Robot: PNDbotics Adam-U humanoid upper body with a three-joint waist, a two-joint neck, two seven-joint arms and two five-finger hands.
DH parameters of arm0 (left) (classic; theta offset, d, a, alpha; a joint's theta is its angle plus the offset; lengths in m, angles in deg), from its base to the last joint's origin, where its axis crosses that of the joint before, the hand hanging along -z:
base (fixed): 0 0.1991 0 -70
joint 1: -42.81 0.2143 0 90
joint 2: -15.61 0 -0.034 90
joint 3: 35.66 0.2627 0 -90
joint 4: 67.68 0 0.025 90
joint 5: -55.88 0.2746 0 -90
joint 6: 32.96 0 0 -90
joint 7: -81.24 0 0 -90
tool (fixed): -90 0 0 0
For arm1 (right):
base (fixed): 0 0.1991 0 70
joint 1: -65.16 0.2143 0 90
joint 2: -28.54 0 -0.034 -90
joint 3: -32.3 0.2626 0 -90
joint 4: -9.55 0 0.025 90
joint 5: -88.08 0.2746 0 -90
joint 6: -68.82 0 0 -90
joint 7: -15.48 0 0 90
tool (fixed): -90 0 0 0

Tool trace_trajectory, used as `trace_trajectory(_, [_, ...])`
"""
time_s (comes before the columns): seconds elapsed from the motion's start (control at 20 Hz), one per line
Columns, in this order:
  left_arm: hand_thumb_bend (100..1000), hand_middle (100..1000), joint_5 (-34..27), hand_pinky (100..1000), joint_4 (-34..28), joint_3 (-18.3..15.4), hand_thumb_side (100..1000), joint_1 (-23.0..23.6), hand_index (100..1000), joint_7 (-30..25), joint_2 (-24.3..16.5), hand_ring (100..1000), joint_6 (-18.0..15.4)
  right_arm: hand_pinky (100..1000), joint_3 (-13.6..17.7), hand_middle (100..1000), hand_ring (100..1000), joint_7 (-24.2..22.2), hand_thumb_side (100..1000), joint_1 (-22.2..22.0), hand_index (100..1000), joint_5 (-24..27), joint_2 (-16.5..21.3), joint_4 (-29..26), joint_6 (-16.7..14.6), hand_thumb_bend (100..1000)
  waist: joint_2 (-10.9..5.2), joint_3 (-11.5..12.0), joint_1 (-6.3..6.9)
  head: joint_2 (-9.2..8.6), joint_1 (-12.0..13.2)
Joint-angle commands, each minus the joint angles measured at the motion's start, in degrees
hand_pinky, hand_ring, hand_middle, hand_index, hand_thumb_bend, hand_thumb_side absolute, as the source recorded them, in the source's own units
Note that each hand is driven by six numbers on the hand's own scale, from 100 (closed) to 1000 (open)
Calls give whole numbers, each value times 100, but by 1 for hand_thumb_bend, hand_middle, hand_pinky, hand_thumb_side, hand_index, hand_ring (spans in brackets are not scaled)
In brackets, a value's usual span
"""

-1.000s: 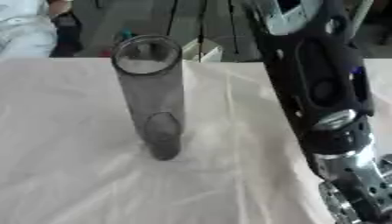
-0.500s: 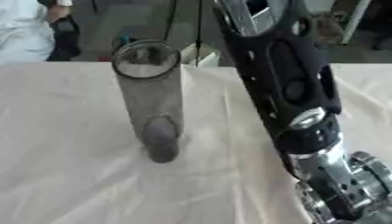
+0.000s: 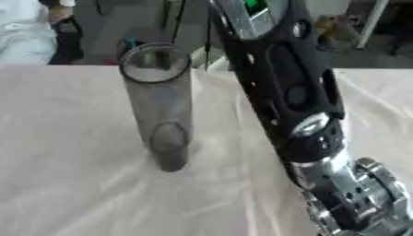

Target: Arrange flowers into the vase.

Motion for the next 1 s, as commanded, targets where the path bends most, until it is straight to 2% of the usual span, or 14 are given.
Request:
trace_trajectory(0.05, [100,777,-18,634,-73,-23,1000,-94,865,13,-78,776,-3,100,-10,100,100,6,659,85,100,56,12,-17,55,100,-192,21,-58,1,7])
trace_trajectory(0.75, [100,777,-22,633,-73,-41,1000,-142,864,30,-34,776,-6,100,-59,100,100,-4,665,-45,100,86,-52,49,193,100,-88,70,-115,-4,60])
trace_trajectory(1.0, [100,776,-17,633,-73,-46,1000,-156,864,37,-37,776,-8,100,-86,100,100,-45,667,-205,100,550,427,-191,234,100,-57,71,-151,-25,80])
